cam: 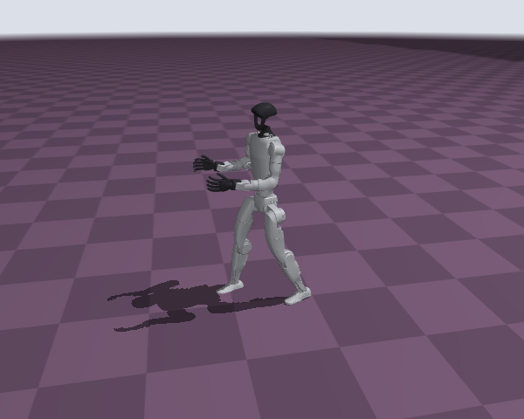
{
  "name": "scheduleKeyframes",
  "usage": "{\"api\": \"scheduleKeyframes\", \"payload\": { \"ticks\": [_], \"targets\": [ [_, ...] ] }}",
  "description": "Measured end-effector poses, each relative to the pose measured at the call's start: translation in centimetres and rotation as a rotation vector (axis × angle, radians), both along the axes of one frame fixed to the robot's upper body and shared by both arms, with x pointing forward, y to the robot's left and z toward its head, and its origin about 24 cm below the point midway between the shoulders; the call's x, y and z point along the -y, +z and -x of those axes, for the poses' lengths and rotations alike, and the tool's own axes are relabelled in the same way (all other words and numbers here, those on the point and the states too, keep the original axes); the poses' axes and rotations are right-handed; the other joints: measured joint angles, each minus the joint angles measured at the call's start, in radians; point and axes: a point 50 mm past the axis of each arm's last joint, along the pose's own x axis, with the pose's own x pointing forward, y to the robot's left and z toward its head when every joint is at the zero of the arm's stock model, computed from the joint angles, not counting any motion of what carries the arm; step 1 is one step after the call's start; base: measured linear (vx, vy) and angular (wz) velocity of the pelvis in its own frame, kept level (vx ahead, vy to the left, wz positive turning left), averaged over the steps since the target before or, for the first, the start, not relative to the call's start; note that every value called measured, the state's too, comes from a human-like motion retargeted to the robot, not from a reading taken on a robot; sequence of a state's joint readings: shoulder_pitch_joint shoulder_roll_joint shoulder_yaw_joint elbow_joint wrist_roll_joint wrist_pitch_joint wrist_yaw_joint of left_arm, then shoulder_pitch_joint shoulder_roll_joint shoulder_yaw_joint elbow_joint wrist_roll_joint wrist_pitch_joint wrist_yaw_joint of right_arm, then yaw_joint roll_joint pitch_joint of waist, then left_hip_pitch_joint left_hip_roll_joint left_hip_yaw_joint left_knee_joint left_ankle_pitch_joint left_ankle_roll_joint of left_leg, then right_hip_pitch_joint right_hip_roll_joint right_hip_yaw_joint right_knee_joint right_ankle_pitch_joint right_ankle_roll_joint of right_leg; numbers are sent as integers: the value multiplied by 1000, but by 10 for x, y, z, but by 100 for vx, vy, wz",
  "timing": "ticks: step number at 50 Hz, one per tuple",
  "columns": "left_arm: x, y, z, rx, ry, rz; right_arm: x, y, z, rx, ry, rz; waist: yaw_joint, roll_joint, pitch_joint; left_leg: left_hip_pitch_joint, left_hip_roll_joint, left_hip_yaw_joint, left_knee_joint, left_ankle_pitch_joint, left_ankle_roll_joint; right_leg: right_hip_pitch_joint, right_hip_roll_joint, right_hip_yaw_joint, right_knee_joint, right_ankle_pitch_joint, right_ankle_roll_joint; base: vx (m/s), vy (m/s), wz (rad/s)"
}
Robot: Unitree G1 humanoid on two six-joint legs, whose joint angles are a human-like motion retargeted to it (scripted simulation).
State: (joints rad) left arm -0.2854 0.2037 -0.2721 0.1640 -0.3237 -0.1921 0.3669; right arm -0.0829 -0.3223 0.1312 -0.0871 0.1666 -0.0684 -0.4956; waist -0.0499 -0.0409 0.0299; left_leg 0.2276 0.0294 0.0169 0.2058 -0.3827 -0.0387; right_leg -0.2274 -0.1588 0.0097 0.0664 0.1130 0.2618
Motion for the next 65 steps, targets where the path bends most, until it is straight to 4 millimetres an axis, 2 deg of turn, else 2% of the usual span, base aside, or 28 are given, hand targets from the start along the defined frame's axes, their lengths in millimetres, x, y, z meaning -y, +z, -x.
{"api": "scheduleKeyframes", "payload": {
  "ticks": [3,5,7,10,12,14,16,18,20,22,25,27,30,33,35,37,42,45,48,50,53,55,57,60,62,63,65],
  "targets": [
    [-1,-18,-3,-86,4,-42,0,-10,-5,-54,6,-2,15,-24,31,6,-10,0,-3,-8,-9,8,-6,3,-12,-9,0,-26,7,-15],
    [-4,-38,-2,-173,17,-89,0,-22,-8,-115,4,6,21,-39,55,14,-27,0,-19,-7,-10,2,-24,4,-1,-37,0,-28,16,-14],
    [-11,-65,1,-286,41,-148,-2,-41,-12,-201,-8,38,18,-54,80,27,-55,0,-56,10,-6,-20,-56,-7,40,-78,0,-28,21,-10],
    [-27,-114,20,-507,85,-237,-4,-81,-11,-378,-24,115,14,-64,109,40,-80,6,-100,36,-5,-56,-83,-25,123,-115,-3,-24,14,-16],
    [-40,-151,43,-689,108,-296,-4,-114,-3,-534,-10,147,15,-62,124,37,-78,13,-108,44,-11,-61,-64,-4,162,-104,0,-17,2,-19],
    [-56,-186,75,-889,120,-359,0,-148,14,-715,11,131,20,-60,135,29,-70,17,-100,43,-17,-46,-34,29,161,-82,0,-11,-5,-8],
    [-73,-214,113,-1090,122,-424,8,-182,42,-912,17,66,25,-61,142,16,-74,13,-86,38,-18,-23,-29,43,126,-62,0,-3,-2,4],
    [-90,-233,156,-1273,128,-475,19,-213,79,-1114,0,-18,35,-64,147,4,-86,8,-73,35,-14,-2,-45,35,74,-38,0,0,0,0],
    [-107,-244,197,-1416,162,-485,30,-237,124,-1310,-35,-79,53,-63,151,-7,-92,12,-62,31,-14,11,-53,27,27,-13,0,0,0,0],
    [-123,-246,233,-1499,247,-428,40,-251,167,-1482,-67,-89,76,-54,159,-19,-85,25,-48,26,-19,16,-42,29,-6,0,0,1,-6,-30],
    [-142,-244,280,-1545,447,-257,52,-259,223,-1665,-110,-54,103,-41,171,-35,-69,49,-32,17,-30,20,-19,32,-45,12,0,1,-8,-36],
    [-149,-240,310,-1566,593,-145,57,-259,251,-1721,-145,-45,108,-35,181,-41,-60,60,-26,14,-37,21,-7,32,-62,20,0,1,-7,-28],
    [-152,-235,357,-1636,774,-62,62,-256,285,-1753,-221,-93,97,-30,200,-45,-52,70,-18,11,-43,18,4,34,-67,30,0,0,-2,-7],
    [-146,-230,392,-1736,864,-72,64,-253,313,-1780,-314,-179,76,-28,226,-54,-54,74,-4,11,-43,10,4,41,-55,29,0,-4,1,-4],
    [-138,-229,406,-1777,876,-79,63,-251,329,-1816,-359,-211,63,-27,246,-63,-62,76,2,13,-39,-3,-5,43,-40,16,0,-10,7,-4],
    [-128,-230,411,-1778,839,-62,61,-250,341,-1859,-357,-201,51,-25,266,-75,-74,76,-3,20,-33,-28,-19,43,-11,-13,0,-12,11,1],
    [-106,-235,403,-1719,575,-13,50,-248,354,-1901,-150,-135,13,-9,320,-109,-100,65,-44,53,-34,-121,-64,-3,105,-89,0,-13,10,18],
    [-102,-235,394,-1689,373,-63,38,-248,353,-1873,-7,-191,-19,0,354,-140,-100,50,-51,71,-43,-152,-72,-37,156,-83,0,-8,-3,36],
    [-108,-233,376,-1636,236,-165,30,-250,342,-1830,74,-277,-50,7,391,-198,-101,31,-8,66,-36,-154,-47,9,151,-91,0,-7,-9,41],
    [-115,-231,360,-1578,212,-211,30,-251,327,-1787,107,-286,-70,10,418,-272,-112,26,85,48,-8,-166,-40,53,140,-96,-4,-10,-8,40],
    [-125,-226,324,-1449,284,-205,41,-248,285,-1660,122,-202,-94,44,449,-513,-95,30,432,-14,59,-264,-23,66,201,-75,-22,-15,-8,27],
    [-127,-224,297,-1352,363,-176,51,-243,253,-1541,87,-128,-97,88,463,-688,-65,11,692,-50,105,-376,7,52,330,-94,-24,-15,-5,-4],
    [-122,-225,264,-1274,434,-150,63,-236,219,-1436,13,-62,-91,131,467,-821,-51,-42,915,-92,135,-500,40,31,519,-147,-24,-11,-3,-24],
    [-110,-228,207,-1210,478,-160,84,-229,170,-1365,-133,26,-85,167,453,-904,-65,-126,1159,-189,142,-637,69,9,803,-234,-53,-6,-2,-25],
    [-104,-221,156,-1161,466,-211,98,-219,129,-1316,-253,39,-89,167,421,-891,-71,-145,1248,-265,145,-674,78,9,939,-279,-89,-6,2,-12],
    [-102,-211,123,-1112,455,-238,103,-208,101,-1257,-310,16,-95,160,405,-871,-68,-141,1272,-298,150,-673,78,12,985,-296,-104,-11,5,-1],
    [-96,-172,51,-948,443,-273,101,-173,35,-1047,-374,-95,-117,135,368,-819,-58,-114,1271,-335,166,-638,73,18,1009,-304,-119,-18,9,8]
  ]
}}
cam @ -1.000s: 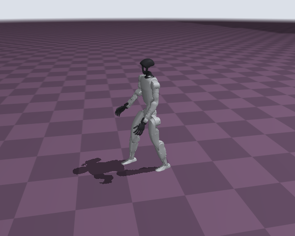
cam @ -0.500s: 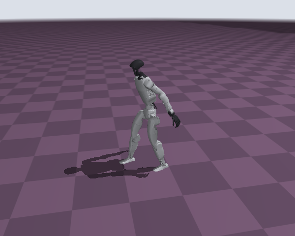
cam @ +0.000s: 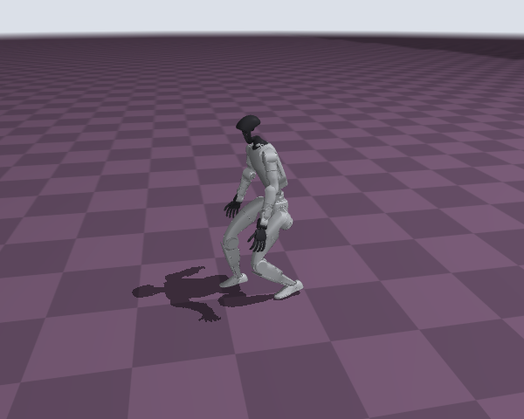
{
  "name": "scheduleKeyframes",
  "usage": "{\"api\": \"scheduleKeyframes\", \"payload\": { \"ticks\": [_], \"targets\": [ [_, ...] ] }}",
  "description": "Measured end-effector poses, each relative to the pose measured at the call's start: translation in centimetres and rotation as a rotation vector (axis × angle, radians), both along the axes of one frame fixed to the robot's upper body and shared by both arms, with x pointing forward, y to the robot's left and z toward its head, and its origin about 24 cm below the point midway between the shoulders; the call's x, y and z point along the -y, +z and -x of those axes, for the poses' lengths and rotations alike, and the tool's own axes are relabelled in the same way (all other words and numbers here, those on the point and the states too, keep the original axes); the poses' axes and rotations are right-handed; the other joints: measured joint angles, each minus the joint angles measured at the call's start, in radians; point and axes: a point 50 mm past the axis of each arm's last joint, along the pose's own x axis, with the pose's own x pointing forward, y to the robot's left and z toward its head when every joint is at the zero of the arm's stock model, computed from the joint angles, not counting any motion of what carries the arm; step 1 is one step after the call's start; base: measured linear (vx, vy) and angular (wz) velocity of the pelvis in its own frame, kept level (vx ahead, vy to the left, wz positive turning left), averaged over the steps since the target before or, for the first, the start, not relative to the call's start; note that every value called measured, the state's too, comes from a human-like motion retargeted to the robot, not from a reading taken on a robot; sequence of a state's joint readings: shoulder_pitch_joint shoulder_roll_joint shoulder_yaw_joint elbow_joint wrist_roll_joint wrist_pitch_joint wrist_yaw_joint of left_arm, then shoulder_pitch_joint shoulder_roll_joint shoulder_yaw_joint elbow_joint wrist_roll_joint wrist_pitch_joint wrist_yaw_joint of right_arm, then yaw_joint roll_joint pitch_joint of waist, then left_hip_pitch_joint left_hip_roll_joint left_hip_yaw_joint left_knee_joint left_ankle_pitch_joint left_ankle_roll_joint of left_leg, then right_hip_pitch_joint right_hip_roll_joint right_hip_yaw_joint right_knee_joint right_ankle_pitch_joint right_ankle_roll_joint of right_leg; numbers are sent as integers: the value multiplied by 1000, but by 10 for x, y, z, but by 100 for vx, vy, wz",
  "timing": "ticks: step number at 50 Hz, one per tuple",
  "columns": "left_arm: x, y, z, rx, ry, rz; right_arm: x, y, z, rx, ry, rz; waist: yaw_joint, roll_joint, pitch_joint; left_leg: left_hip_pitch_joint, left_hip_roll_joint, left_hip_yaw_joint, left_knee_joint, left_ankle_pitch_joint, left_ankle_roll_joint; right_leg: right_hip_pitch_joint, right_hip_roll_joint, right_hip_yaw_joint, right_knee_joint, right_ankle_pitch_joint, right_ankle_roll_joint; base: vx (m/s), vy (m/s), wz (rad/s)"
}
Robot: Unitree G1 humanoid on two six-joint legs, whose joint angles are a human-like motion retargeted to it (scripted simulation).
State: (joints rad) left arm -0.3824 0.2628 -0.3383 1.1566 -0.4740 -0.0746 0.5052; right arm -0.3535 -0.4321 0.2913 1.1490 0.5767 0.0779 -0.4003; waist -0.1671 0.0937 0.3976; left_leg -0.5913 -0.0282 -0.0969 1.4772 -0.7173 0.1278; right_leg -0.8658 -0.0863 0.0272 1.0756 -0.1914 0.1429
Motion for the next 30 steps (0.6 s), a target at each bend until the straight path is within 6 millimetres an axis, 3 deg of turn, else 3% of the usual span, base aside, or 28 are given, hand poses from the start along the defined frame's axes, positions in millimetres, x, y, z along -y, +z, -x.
{"api": "scheduleKeyframes", "payload": {
  "ticks": [2,3,5,6,8,10,12,13,15,18,20,22,24,26,27,28,29,30],
  "targets": [
    [10,70,-74,268,-53,-13,-22,61,-73,336,10,-107,-33,-39,-39,74,1,36,-92,29,4,95,-11,16,-114,69,21,-32,15,6],
    [19,115,-105,432,-85,-2,-40,101,-105,510,78,-167,-48,-60,-60,116,-4,50,-168,67,-4,160,-15,30,-223,139,47,-42,17,-14],
    [43,217,-144,796,-182,40,-82,198,-147,836,309,-222,-59,-94,-104,204,-8,67,-371,193,-52,319,-18,54,-545,335,118,-51,6,-57],
    [59,271,-149,991,-258,58,-103,253,-155,998,443,-186,-38,-90,-123,245,31,58,-481,281,-112,403,16,24,-730,432,118,-59,-21,-118],
    [97,373,-128,1374,-449,106,-140,362,-142,1324,689,-43,24,-89,-165,324,79,55,-754,522,-218,516,63,-31,-991,538,119,-72,-31,-169],
    [127,452,-75,1726,-677,140,-171,458,-98,1651,887,180,115,-80,-222,388,101,49,-1090,840,-301,558,101,-63,-1086,519,119,-86,-4,-199],
    [137,507,-6,2042,-881,122,-200,531,-34,1956,1027,466,179,-55,-262,437,117,7,-1401,1085,-368,598,128,-32,-1063,466,119,-87,26,-154],
    [137,523,27,2173,-971,98,-211,555,-2,2085,1066,613,193,-45,-277,441,120,-3,-1482,1125,-384,624,135,4,-1027,444,119,-86,30,-82],
    [131,540,82,2379,-1103,31,-225,586,53,2281,1063,923,194,-47,-295,423,117,20,-1526,1115,-389,662,155,94,-920,419,119,-86,14,-6],
    [111,541,117,2494,-1117,-145,-217,605,93,2364,891,1323,135,-141,-339,289,42,181,-1161,997,-268,669,125,191,-756,414,119,-83,-2,91],
    [95,536,113,2430,-1044,-328,-199,608,99,2298,786,1496,90,-207,-373,176,29,291,-719,923,-150,680,68,207,-713,422,119,-79,20,74],
    [75,529,102,2271,-972,-528,-171,607,104,2228,687,1579,70,-236,-406,114,50,332,-345,902,-110,658,26,209,-713,394,111,-78,37,-48],
    [54,522,87,2069,-914,-616,-135,595,106,2093,604,1652,110,-258,-444,137,26,314,-132,907,-177,622,18,210,-725,284,53,-73,21,-173],
    [28,512,61,1891,-840,-584,-95,575,110,1895,518,1741,203,-262,-456,263,-12,303,-68,910,-268,584,53,236,-692,98,-18,-74,6,-248],
    [9,492,45,1834,-775,-504,-79,565,113,1796,485,1789,246,-232,-453,344,-8,314,-77,910,-291,552,89,252,-648,6,-51,-82,-2,-241],
    [-31,449,44,1791,-589,-421,-71,555,115,1720,478,1841,263,-154,-448,421,27,339,-110,907,-285,499,139,263,-583,-66,-83,-90,-5,-188],
    [-69,393,65,1742,-329,-337,-68,552,113,1705,477,1842,216,-50,-429,482,85,368,-153,893,-258,428,190,252,-513,-105,-101,-98,-8,-127],
    [-97,338,112,1659,-20,-333,-69,553,108,1720,477,1818,137,68,-404,533,155,398,-202,872,-221,349,242,229,-439,-126,-113,-107,-11,-34]
  ]
}}
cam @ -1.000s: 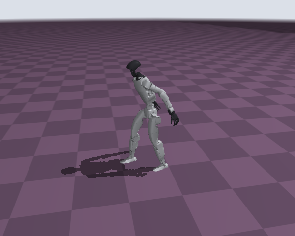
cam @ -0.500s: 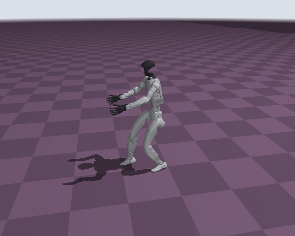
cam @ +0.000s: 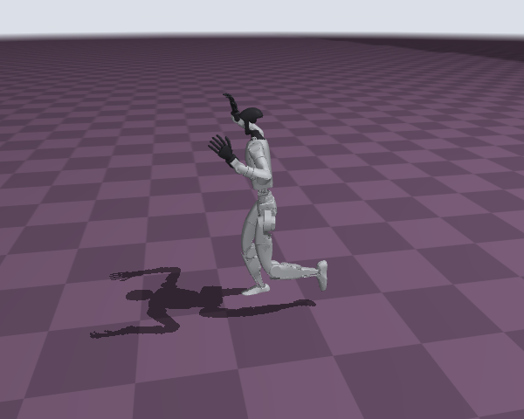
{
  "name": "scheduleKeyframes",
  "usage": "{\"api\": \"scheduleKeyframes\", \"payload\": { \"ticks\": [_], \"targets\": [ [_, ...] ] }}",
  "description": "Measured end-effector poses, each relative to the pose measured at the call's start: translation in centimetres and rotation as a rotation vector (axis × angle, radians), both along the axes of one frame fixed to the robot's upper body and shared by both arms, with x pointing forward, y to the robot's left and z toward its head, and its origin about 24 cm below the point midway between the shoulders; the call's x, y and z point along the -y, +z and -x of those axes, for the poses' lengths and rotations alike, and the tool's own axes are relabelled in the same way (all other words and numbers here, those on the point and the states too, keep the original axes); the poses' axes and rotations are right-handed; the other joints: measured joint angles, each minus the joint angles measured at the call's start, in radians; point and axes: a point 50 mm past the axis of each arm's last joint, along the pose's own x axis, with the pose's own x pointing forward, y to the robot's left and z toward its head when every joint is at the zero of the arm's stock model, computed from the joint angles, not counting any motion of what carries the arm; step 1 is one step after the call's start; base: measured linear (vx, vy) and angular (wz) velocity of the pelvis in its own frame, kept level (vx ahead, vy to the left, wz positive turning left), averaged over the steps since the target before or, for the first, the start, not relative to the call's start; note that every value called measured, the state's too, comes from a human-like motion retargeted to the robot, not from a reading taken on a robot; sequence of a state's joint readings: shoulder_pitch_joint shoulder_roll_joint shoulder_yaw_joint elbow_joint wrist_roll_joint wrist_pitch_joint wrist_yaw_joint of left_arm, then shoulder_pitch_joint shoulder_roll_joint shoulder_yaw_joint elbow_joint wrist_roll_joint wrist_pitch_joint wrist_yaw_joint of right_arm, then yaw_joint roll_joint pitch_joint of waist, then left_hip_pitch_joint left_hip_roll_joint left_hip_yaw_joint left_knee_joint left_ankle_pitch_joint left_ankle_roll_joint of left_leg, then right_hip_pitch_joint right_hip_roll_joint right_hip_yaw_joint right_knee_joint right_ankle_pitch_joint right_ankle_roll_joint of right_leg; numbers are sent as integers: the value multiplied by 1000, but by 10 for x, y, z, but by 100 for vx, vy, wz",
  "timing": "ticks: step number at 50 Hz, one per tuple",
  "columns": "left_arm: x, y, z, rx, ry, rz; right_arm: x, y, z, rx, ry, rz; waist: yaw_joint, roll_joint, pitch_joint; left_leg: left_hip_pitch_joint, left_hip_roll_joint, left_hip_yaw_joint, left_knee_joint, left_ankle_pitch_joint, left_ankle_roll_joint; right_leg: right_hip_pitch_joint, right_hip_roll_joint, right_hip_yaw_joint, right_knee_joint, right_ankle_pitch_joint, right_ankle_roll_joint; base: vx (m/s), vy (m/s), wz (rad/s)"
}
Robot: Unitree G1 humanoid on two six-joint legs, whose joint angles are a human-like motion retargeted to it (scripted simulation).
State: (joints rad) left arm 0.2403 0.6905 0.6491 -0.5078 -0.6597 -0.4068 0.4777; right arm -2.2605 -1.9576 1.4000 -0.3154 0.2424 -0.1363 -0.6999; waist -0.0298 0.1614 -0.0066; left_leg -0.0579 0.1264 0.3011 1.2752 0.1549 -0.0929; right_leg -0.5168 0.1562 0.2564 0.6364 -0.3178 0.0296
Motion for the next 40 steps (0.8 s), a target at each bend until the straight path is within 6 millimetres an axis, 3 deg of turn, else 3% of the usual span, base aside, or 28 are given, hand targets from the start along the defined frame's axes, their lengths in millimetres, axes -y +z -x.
{"api": "scheduleKeyframes", "payload": {
  "ticks": [1,2,3,4,5,6,8,10,12,14,17,20,25,30,35,40],
  "targets": [
    [-1,-46,-9,-42,7,242,28,-4,-2,-32,-45,-118,-26,72,28,45,51,31,-82,-34,31,-75,17,-36,57,14,21,-113,-11,41],
    [12,-92,-24,-91,-14,491,57,-8,0,-66,-94,-247,-54,149,56,90,94,59,-171,-77,53,-143,23,-74,102,31,48,-119,-8,127],
    [43,-136,-45,-157,-74,751,89,-14,5,-110,-142,-401,-85,234,84,133,121,81,-274,-137,59,-196,7,-116,126,56,86,-122,-2,190],
    [82,-164,-68,-230,-159,947,128,-18,16,-160,-183,-602,-116,267,110,181,96,96,-399,-207,59,-242,-47,-132,154,69,128,-126,6,250],
    [127,-180,-89,-309,-263,1099,167,-25,33,-204,-191,-825,-148,273,136,233,46,108,-535,-282,57,-285,-119,-135,184,77,172,-132,13,272],
    [163,-183,-104,-363,-352,1184,201,-34,45,-241,-197,-1023,-181,277,166,276,-9,95,-659,-378,47,-318,-188,-133,186,90,204,-134,18,264],
    [229,-166,-126,-430,-549,1223,253,-60,75,-271,-164,-1350,-214,285,239,347,-100,39,-888,-545,28,-369,-297,-142,162,119,231,-134,17,208],
    [275,-129,-138,-426,-739,1086,280,-85,99,-267,-124,-1548,-185,296,320,375,-168,-38,-1068,-641,33,-404,-367,-156,88,157,232,-124,16,121],
    [312,-89,-138,-384,-906,862,291,-100,112,-268,-80,-1624,-90,302,382,343,-226,-102,-1184,-631,51,-423,-411,-164,-29,225,232,-103,15,66],
    [346,-61,-129,-358,-1051,678,295,-106,116,-282,-38,-1640,39,304,400,259,-261,-129,-1237,-569,53,-426,-429,-168,-147,323,232,-79,10,49],
    [380,-57,-109,-402,-1212,518,294,-104,113,-311,16,-1607,215,301,354,109,-273,-139,-1237,-482,40,-391,-423,-166,-258,428,232,-54,13,58],
    [389,-81,-96,-485,-1290,396,283,-88,104,-341,30,-1502,339,297,265,-1,-270,-167,-1218,-459,46,-351,-426,-176,-335,449,232,-39,21,75],
    [374,-126,-93,-616,-1258,190,263,-65,83,-423,-123,-1320,404,289,171,-53,-251,-247,-1201,-483,41,-291,-458,-228,-434,491,232,-28,7,88],
    [356,-160,-100,-755,-1152,61,258,-52,52,-458,-173,-1315,419,292,124,-61,-246,-303,-1159,-486,49,-230,-460,-156,-436,485,232,-13,1,67],
    [337,-174,-103,-802,-1117,87,248,-42,28,-478,-115,-1281,493,296,24,-91,-237,-326,-1129,-480,77,-271,-436,-127,-205,318,232,3,6,28],
    [334,-199,-90,-916,-1110,185,253,-45,41,-434,-131,-1292,556,290,-66,-91,-242,-364,-1105,-483,91,-262,-493,-236,-41,145,178,17,-13,47]
  ]
}}
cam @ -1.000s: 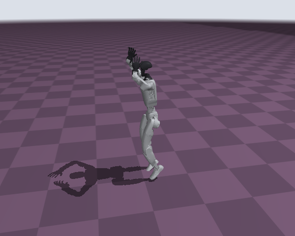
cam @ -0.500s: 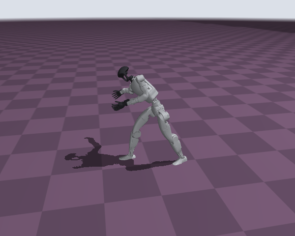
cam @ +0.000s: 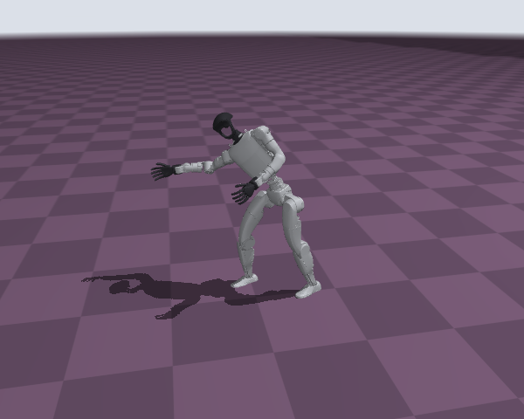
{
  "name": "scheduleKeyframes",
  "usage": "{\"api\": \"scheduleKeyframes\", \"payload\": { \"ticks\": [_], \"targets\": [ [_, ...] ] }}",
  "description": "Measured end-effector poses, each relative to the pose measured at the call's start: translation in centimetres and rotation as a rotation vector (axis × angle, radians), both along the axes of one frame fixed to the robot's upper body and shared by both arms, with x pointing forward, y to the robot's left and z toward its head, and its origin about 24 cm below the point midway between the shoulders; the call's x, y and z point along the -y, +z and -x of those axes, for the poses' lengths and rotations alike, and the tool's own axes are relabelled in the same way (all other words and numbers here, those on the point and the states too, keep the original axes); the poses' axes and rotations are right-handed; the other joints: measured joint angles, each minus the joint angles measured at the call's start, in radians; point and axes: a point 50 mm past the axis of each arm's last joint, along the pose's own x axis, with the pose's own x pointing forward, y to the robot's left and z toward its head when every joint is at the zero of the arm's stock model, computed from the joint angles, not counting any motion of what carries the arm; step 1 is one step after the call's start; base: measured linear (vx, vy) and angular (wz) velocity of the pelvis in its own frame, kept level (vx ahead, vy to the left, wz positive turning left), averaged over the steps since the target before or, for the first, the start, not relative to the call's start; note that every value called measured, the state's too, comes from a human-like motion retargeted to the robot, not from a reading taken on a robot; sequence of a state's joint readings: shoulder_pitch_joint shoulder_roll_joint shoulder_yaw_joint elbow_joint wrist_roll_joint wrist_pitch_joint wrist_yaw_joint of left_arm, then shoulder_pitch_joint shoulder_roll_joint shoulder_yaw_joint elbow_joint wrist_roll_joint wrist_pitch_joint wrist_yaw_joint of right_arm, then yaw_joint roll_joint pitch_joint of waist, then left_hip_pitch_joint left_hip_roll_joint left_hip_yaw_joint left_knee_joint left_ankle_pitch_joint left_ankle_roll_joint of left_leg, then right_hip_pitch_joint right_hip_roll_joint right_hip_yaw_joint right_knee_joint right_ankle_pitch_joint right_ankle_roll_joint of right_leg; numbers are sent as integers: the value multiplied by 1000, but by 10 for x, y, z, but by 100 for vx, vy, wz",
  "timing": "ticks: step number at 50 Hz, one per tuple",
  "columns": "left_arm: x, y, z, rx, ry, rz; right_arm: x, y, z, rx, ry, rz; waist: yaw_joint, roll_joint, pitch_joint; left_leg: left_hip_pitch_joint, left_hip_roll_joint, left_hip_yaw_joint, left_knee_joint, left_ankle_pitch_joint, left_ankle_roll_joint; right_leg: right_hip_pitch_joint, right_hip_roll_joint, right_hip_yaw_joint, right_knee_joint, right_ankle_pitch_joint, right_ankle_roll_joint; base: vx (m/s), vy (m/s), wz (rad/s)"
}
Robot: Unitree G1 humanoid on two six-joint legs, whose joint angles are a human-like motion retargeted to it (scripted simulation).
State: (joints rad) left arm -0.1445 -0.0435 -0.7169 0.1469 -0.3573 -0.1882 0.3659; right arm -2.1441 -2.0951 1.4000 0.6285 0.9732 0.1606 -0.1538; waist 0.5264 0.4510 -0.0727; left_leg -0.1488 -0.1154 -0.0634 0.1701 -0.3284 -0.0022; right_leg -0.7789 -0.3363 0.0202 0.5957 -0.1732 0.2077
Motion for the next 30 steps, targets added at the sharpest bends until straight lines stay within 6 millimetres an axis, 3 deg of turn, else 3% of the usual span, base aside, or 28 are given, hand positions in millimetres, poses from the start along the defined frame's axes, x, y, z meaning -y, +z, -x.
{"api": "scheduleKeyframes", "payload": {
  "ticks": [5,9,12,18,23,30],
  "targets": [
    [9,-30,20,-161,13,-16,5,-5,17,26,-54,-8,73,5,-50,1,33,5,19,12,-11,46,25,-34,-48,-24,10,15,-19,-4],
    [24,-38,37,-238,-7,9,1,-2,15,16,-50,24,91,9,-73,-27,60,43,42,39,-16,56,59,-43,-98,-9,9,6,-13,-19],
    [29,-39,42,-199,-49,-44,-2,-3,11,-8,-34,42,78,9,-81,-75,41,23,79,51,-10,67,66,-45,-147,15,-1,0,-5,0],
    [19,-46,39,-85,-56,-215,-4,-11,1,-112,-18,41,47,7,-45,-168,-19,-28,82,72,-2,95,85,-38,-262,76,20,-4,0,-23],
    [15,-72,54,-282,2,-192,-7,-13,-25,-191,3,25,-8,0,-3,-168,-5,45,57,84,5,109,111,-8,-358,129,48,-7,3,-56],
    [11,-134,99,-617,-37,-323,-19,-18,-82,-253,101,5,-141,-8,14,-124,0,74,-26,96,-8,138,128,6,-445,175,54,-8,4,-32]
  ]
}}
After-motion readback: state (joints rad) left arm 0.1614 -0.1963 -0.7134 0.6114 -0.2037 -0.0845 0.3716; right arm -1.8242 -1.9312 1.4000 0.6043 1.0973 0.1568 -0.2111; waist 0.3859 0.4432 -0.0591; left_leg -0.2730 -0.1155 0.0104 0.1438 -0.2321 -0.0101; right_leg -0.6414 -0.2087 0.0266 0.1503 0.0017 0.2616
